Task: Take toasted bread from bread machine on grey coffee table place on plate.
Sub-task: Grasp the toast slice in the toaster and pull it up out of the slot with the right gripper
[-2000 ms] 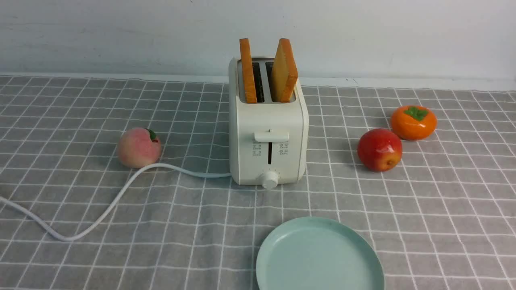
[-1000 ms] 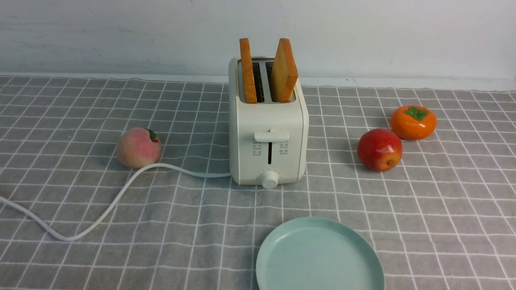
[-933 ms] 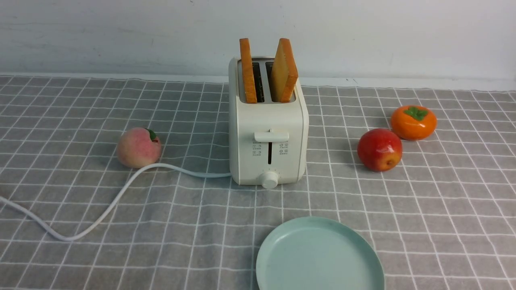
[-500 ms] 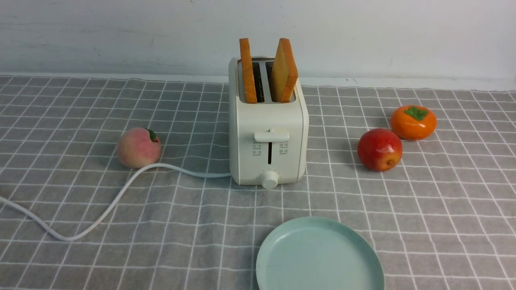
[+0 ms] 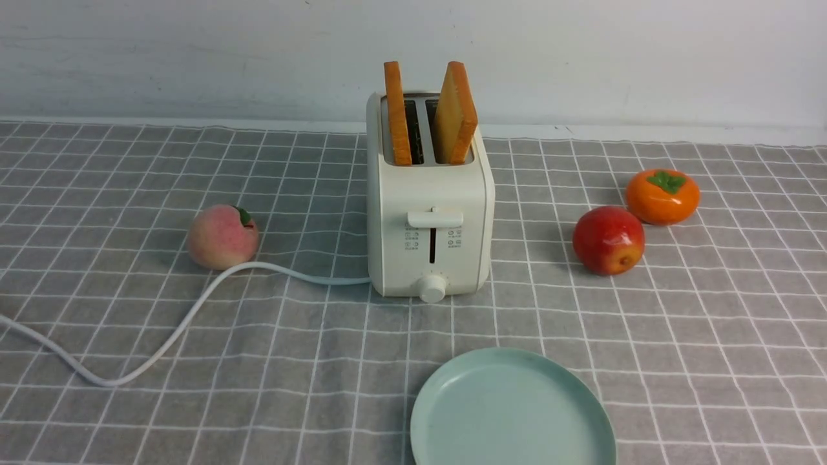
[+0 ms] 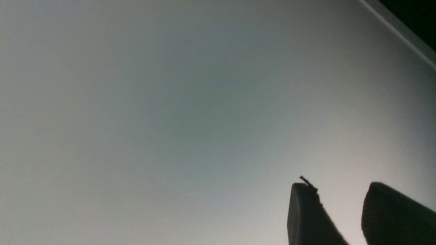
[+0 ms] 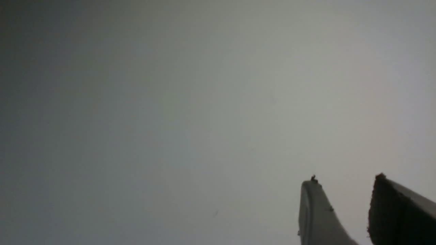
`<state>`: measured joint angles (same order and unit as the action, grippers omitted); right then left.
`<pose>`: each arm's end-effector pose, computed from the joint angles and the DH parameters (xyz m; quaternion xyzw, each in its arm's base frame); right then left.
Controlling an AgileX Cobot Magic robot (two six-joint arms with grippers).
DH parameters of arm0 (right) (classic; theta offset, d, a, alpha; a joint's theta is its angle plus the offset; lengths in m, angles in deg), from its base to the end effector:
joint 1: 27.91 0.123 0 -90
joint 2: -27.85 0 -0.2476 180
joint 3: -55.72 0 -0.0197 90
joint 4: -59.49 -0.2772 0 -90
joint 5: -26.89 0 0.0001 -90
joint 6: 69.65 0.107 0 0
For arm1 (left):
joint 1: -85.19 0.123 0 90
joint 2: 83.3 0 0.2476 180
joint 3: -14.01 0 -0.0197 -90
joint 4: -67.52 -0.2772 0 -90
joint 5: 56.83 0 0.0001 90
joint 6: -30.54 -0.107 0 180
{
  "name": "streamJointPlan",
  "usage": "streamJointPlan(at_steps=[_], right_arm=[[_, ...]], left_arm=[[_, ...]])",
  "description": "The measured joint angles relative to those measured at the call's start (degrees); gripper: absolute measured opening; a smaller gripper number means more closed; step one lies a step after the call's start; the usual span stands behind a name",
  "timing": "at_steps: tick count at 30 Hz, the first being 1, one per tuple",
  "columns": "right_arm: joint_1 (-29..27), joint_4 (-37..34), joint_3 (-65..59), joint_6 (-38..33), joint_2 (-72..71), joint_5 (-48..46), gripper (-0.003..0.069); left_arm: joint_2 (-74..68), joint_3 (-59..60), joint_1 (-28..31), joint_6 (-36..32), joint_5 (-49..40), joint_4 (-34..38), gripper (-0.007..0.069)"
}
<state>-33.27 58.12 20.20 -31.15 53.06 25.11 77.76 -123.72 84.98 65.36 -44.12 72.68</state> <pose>0.1027 -0.0096 0.4305 0.1992 0.4791 0.2538 0.8163 0.0795 0.0018 0.4249 -0.1479 0.3837 -0.3084 0.8578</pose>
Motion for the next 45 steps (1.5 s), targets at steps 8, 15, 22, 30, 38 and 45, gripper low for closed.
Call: streamJointPlan(at_steps=[8, 15, 22, 30, 38, 45], right_arm=[[0.0, 12.15, 19.65, -10.39, 20.53, -27.01, 0.0239], [7.11, 1.95, 12.62, -12.99, 26.3, -28.87, 0.0239], [18.33, -11.1, 12.24, -29.17, 39.05, -32.31, 0.0242], [25.64, -27.2, 29.48, -43.15, 63.5, -28.38, 0.036], [28.05, -32.87, 55.88, -54.35, 89.85, -26.29, 0.0527], [27.99, -32.96, 71.93, -54.73, 105.07, -28.08, 0.0475]], left_arm=[[-25.19, -24.62, -3.36, 0.01, -47.48, -10.73, 0.0238], [-32.86, -23.22, -11.39, -0.2, -55.54, -9.5, 0.0238], [-39.67, -22.26, -17.1, -7.3, -60.6, -3.69, 0.0238], [-44.39, -21.46, -19.43, -8.55, -60.59, 5.83, 0.0238], [-45.93, -21.32, -25.17, -10.45, -61.91, 7.77, 0.0238], [-45.93, -21.32, -30.35, -11.78, -63.21, 8.17, 0.0238]])
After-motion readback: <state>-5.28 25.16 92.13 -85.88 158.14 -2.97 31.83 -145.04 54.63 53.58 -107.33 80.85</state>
